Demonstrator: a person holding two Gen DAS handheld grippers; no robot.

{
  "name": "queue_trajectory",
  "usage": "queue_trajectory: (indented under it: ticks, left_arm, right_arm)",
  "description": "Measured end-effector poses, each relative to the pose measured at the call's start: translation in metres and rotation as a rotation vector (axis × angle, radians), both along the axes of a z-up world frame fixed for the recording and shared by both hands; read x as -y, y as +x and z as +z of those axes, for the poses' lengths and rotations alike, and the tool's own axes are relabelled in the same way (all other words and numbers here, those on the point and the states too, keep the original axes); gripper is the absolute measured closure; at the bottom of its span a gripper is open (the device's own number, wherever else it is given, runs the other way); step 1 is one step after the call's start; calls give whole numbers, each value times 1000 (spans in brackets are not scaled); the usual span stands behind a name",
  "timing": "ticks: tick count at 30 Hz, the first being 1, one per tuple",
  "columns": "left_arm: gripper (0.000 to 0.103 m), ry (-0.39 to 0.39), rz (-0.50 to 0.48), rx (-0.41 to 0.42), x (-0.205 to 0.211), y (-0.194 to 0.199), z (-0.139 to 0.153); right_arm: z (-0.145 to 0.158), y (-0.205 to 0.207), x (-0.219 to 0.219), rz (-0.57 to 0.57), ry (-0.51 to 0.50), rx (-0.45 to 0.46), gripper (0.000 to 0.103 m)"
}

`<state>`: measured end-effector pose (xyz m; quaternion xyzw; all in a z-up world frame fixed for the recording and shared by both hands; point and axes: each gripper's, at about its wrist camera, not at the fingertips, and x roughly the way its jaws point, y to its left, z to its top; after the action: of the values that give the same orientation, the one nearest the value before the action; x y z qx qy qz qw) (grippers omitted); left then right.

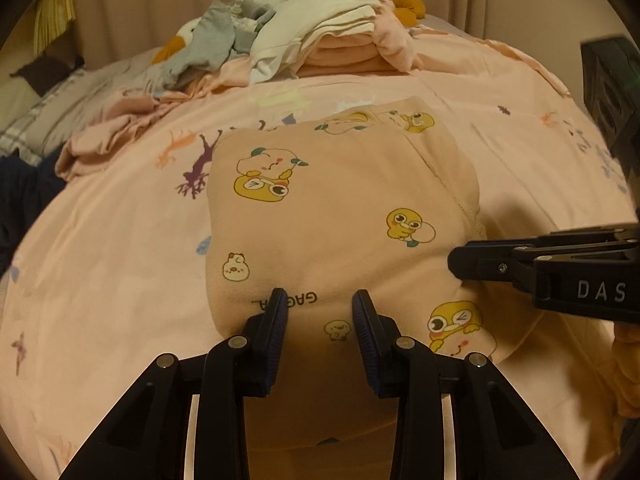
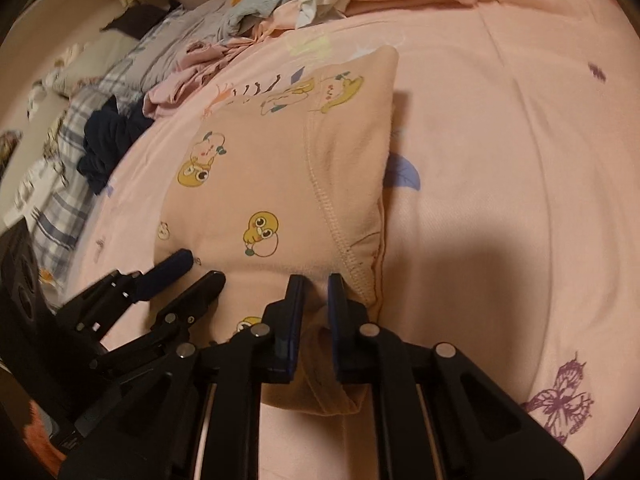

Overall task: Fold small clothes
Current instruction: 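Press the folded garment flat with the left gripper while the right gripper smooths it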

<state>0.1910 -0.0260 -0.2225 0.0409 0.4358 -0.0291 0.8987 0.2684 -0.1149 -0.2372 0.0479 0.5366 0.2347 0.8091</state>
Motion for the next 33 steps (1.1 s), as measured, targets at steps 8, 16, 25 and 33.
queue_trajectory:
  ticks: [8,16,25,33]
  left_arm:
    - [66,-33,5,-29,-4,-1,4]
    - [66,-149,-10,-81,-16,-26,7]
    - [66,-197,14,-77,-21,-38,-3]
    - [66,-181,11,-72,-18,-38,-4]
  right_arm:
    - [2,3,3,-32,-12,-16,93]
    - [22,-29,-4,1,9,-31,86]
    - [-4,-49,8,-43,13,-30,90]
    - [1,-64,-20,2,-191,107,88]
